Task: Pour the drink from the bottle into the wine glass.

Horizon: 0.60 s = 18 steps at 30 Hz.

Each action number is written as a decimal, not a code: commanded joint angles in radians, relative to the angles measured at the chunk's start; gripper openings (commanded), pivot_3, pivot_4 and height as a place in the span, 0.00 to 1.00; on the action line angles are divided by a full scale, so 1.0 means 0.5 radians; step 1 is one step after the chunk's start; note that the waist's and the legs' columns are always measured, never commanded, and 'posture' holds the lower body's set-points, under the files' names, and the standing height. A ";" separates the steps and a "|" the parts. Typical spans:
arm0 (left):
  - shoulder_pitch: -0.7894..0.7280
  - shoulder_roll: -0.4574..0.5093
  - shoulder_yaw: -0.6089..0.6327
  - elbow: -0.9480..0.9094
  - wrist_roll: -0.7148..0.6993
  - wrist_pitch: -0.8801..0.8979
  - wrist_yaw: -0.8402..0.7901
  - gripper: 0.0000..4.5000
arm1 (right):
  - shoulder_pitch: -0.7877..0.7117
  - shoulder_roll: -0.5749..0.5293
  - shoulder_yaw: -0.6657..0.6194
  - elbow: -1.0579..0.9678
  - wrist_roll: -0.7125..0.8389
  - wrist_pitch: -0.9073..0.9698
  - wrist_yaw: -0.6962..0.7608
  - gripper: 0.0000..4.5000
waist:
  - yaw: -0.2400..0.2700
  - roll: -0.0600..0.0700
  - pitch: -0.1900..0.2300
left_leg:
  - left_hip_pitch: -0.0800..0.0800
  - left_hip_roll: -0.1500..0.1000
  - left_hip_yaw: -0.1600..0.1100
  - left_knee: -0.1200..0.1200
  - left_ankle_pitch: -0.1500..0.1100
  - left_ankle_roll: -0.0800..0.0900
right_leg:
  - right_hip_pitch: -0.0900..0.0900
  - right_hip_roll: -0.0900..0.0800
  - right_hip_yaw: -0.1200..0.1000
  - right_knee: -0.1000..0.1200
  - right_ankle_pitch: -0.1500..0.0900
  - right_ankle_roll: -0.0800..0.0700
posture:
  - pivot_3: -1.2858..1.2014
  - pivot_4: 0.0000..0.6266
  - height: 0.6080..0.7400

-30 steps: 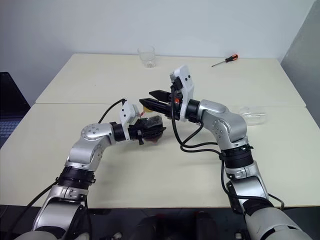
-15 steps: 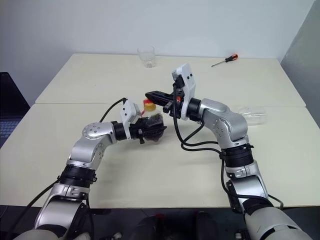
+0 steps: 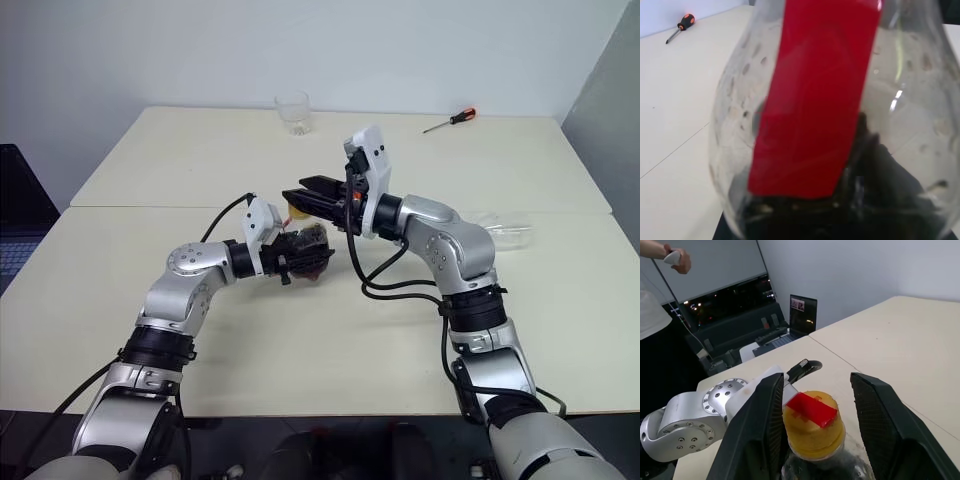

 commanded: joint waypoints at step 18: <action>-0.118 -0.014 0.032 0.005 -0.011 -0.078 -0.007 0.39 | 0.000 0.023 0.076 -0.011 -0.082 -0.184 0.102 0.50 | -0.002 0.000 0.000 | -0.026 -0.001 0.001 0.018 0.002 -0.002 | -0.031 0.000 0.001 0.025 0.000 0.000 | 0.52 0.24 1.00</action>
